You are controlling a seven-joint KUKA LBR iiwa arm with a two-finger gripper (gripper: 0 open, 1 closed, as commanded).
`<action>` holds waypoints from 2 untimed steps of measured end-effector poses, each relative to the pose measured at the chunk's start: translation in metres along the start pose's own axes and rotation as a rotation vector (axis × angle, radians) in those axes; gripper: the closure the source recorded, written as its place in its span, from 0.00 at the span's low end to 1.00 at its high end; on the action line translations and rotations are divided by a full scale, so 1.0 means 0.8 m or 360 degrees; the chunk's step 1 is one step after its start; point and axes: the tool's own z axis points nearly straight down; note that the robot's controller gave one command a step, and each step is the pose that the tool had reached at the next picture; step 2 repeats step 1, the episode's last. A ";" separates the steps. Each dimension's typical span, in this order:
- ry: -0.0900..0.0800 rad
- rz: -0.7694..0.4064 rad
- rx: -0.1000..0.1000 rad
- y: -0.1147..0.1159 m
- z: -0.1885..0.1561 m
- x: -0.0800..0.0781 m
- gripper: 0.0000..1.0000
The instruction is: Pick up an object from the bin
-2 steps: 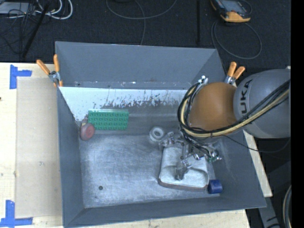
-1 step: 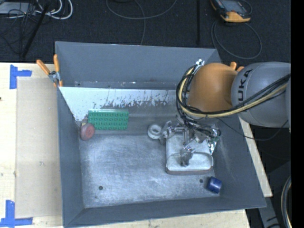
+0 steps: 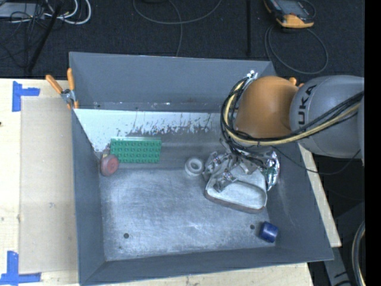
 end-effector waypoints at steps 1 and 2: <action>0.0004 -0.0508 0.0012 0.008 -0.221 -0.003 1.00; 0.0004 -0.0508 0.0012 0.008 -0.221 -0.003 1.00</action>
Offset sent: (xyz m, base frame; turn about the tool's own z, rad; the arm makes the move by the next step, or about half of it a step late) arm -0.0037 0.0037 0.1737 -0.3206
